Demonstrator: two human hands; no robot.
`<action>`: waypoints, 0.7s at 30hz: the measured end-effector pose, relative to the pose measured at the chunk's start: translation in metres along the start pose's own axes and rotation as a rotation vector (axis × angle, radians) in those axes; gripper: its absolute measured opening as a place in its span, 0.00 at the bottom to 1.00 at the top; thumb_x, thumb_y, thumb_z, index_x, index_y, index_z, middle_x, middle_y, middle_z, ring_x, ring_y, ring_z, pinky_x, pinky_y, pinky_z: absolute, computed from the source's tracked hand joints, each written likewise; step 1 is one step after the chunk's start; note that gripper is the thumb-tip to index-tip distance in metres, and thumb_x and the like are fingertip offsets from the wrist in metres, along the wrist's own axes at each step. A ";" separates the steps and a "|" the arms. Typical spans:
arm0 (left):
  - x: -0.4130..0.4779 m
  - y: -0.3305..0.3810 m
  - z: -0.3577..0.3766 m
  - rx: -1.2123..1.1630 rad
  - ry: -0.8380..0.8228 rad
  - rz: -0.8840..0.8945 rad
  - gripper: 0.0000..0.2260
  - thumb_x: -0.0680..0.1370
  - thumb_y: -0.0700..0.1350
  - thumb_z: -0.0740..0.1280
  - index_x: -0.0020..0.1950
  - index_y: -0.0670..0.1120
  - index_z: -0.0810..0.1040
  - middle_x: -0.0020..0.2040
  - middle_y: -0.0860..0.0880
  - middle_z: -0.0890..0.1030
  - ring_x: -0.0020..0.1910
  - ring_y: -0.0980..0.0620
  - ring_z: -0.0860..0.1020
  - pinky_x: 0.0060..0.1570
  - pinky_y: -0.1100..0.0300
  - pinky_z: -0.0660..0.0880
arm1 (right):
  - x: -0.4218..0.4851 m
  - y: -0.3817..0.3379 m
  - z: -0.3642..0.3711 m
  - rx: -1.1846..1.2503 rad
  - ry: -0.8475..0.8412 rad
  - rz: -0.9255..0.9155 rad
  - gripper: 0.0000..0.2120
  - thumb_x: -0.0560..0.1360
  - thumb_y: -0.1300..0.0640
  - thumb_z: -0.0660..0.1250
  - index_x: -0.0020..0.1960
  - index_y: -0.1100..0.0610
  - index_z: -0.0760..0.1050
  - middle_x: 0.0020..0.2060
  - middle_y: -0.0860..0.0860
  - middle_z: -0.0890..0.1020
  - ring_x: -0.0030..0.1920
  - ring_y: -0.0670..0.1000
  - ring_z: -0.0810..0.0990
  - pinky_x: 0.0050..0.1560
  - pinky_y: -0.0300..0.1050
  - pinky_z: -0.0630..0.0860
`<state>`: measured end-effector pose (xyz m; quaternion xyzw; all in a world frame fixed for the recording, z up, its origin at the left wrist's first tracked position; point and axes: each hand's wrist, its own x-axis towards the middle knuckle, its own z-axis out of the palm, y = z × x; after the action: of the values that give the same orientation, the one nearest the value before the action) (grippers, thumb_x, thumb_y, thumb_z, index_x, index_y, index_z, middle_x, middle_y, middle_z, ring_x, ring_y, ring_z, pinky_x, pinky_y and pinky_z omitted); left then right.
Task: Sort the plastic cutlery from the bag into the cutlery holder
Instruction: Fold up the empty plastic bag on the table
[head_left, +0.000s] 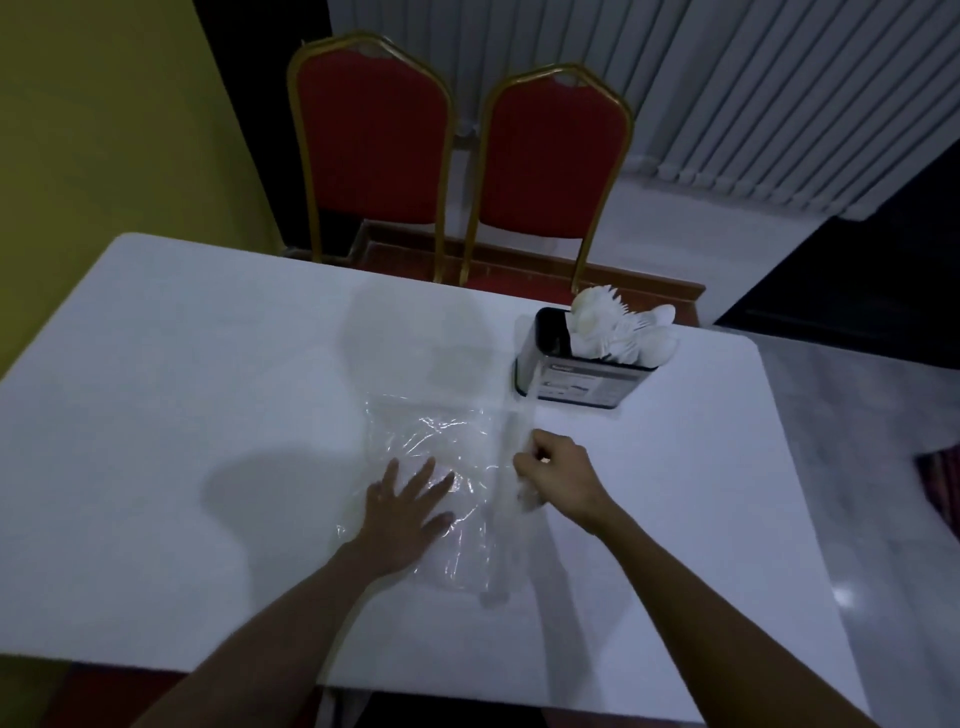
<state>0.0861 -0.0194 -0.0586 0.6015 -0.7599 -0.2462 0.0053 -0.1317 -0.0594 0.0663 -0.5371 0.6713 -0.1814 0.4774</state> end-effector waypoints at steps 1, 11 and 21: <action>-0.002 -0.012 -0.001 -0.083 0.120 0.010 0.24 0.79 0.64 0.45 0.67 0.57 0.70 0.71 0.47 0.71 0.67 0.36 0.71 0.60 0.43 0.71 | 0.007 -0.006 0.015 0.002 -0.039 -0.013 0.11 0.72 0.61 0.65 0.40 0.70 0.67 0.34 0.67 0.77 0.31 0.58 0.84 0.33 0.52 0.83; -0.019 -0.063 -0.035 -0.715 0.591 -0.768 0.11 0.75 0.39 0.68 0.57 0.38 0.75 0.53 0.40 0.79 0.53 0.41 0.78 0.53 0.56 0.69 | 0.051 -0.040 0.145 -0.165 -0.282 -0.071 0.12 0.73 0.56 0.65 0.34 0.56 0.67 0.29 0.54 0.78 0.31 0.57 0.82 0.40 0.58 0.83; -0.022 -0.069 -0.052 -0.975 0.291 -0.744 0.14 0.69 0.58 0.73 0.46 0.49 0.80 0.39 0.51 0.82 0.39 0.56 0.79 0.46 0.61 0.75 | 0.060 -0.017 0.156 -0.285 -0.434 -0.212 0.16 0.77 0.69 0.57 0.58 0.60 0.79 0.56 0.54 0.83 0.57 0.51 0.79 0.60 0.36 0.71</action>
<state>0.1714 -0.0294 -0.0329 0.7815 -0.2916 -0.4652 0.2963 0.0100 -0.0778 -0.0221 -0.6924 0.5121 -0.0148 0.5081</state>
